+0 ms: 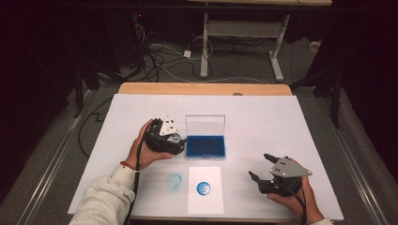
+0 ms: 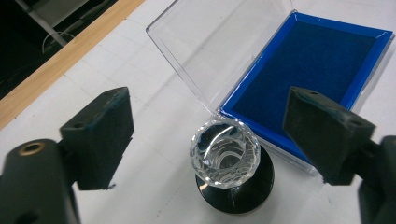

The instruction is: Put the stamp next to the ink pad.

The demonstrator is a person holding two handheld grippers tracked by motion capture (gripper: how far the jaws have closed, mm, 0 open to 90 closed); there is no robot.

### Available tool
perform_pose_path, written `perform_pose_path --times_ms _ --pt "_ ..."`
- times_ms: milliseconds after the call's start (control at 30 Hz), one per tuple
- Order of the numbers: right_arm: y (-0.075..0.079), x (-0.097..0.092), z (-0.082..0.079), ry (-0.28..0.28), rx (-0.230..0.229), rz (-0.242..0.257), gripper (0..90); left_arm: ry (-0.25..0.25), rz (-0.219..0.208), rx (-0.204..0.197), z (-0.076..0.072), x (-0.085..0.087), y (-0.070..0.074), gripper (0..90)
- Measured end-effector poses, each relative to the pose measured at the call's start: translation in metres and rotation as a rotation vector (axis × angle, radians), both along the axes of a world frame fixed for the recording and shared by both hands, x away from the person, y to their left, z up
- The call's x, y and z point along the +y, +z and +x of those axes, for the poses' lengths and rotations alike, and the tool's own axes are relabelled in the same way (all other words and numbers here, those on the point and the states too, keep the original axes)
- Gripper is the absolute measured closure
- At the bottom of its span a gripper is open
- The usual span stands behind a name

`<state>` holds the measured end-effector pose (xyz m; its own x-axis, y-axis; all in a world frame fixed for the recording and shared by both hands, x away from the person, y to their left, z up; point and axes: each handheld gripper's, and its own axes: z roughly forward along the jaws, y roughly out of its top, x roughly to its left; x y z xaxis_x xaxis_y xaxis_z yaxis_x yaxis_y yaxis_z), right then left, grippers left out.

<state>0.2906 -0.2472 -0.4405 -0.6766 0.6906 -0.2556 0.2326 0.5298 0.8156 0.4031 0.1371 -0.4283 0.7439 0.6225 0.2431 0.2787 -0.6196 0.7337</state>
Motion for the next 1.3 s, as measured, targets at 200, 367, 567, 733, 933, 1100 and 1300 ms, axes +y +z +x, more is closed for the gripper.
perform_pose_path --times_ms 200,367,567,733,933,1100,1300 --pt "0.000 0.000 0.000 -0.003 -0.004 -0.002 24.0 -0.025 -0.011 -0.002 -0.002 -0.001 0.001 15.7" --pt "0.000 0.001 -0.001 -0.006 -0.009 0.000 24.0 -0.028 -0.012 -0.020 -0.006 -0.003 0.004 15.7" --pt "0.001 0.001 -0.002 -0.006 -0.023 -0.002 23.9 -0.034 -0.027 -0.041 -0.011 -0.003 0.009 15.7" --pt "0.001 0.002 -0.002 -0.019 -0.033 -0.002 23.8 -0.051 -0.032 -0.041 -0.014 -0.002 0.012 15.7" --pt "0.002 0.002 -0.004 -0.023 -0.050 0.000 23.6 -0.047 -0.058 -0.069 -0.021 0.000 0.018 15.7" --pt "0.003 0.002 -0.007 -0.027 -0.057 0.000 23.5 -0.055 -0.063 -0.100 -0.028 0.001 0.023 15.7" --pt "0.004 0.001 -0.009 -0.036 -0.071 0.002 23.5 -0.065 -0.067 -0.129 -0.037 0.003 0.030 15.7"
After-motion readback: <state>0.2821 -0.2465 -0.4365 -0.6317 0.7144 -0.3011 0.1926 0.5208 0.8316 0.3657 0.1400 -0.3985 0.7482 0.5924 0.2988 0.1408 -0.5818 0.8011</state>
